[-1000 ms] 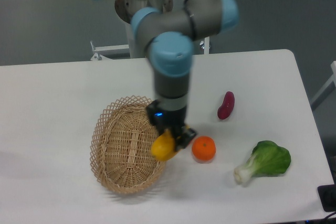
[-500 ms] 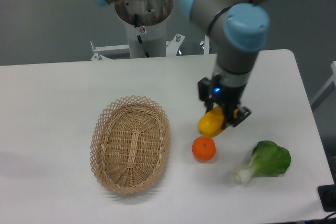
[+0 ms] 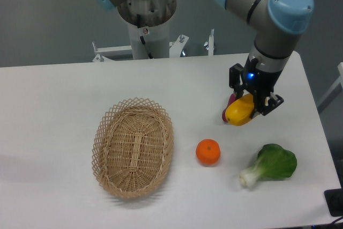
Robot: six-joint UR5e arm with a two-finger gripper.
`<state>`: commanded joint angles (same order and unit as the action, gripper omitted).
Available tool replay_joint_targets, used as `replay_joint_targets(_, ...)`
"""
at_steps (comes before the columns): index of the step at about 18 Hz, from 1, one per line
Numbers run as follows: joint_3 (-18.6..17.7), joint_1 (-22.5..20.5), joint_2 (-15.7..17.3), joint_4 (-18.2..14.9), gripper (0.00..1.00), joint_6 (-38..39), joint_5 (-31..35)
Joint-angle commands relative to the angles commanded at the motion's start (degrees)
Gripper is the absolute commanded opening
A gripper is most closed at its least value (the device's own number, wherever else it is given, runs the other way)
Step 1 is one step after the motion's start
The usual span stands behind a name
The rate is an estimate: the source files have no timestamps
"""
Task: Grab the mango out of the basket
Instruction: 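Carry the mango toward the purple sweet potato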
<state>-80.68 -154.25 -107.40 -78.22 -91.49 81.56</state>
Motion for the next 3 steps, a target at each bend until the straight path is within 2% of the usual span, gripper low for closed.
replay_joint_targets(3, 0.35, -0.09, 0.0, 0.0, 0.49, 0.0, -0.09)
